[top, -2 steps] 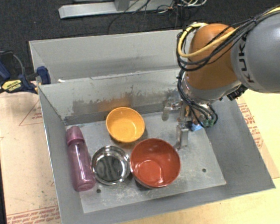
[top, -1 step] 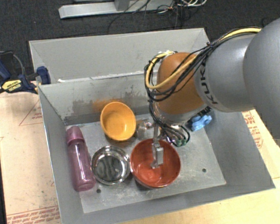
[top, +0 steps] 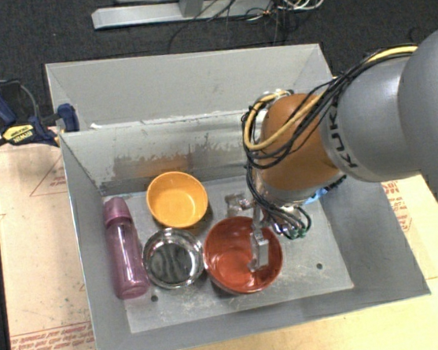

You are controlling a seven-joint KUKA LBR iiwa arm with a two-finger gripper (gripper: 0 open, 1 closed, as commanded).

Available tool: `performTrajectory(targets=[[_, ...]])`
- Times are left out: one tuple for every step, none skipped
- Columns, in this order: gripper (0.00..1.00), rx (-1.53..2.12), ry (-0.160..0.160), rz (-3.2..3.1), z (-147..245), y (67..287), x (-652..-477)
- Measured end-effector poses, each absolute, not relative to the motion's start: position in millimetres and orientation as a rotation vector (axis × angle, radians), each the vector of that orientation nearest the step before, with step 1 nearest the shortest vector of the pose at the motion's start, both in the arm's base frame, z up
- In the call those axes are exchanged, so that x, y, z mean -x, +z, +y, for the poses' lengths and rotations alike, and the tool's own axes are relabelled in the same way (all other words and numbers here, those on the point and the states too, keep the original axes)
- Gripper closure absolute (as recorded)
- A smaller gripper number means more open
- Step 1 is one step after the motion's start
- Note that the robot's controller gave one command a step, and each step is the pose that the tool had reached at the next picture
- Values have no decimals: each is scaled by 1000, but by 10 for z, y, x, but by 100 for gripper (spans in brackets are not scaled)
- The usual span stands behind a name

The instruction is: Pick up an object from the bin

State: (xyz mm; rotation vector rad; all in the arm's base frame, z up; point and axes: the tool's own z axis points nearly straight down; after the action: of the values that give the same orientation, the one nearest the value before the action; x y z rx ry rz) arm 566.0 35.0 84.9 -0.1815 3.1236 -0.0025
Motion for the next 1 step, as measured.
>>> performTrajectory(targets=[[100,137,4,3129,438,1954,-5803]])
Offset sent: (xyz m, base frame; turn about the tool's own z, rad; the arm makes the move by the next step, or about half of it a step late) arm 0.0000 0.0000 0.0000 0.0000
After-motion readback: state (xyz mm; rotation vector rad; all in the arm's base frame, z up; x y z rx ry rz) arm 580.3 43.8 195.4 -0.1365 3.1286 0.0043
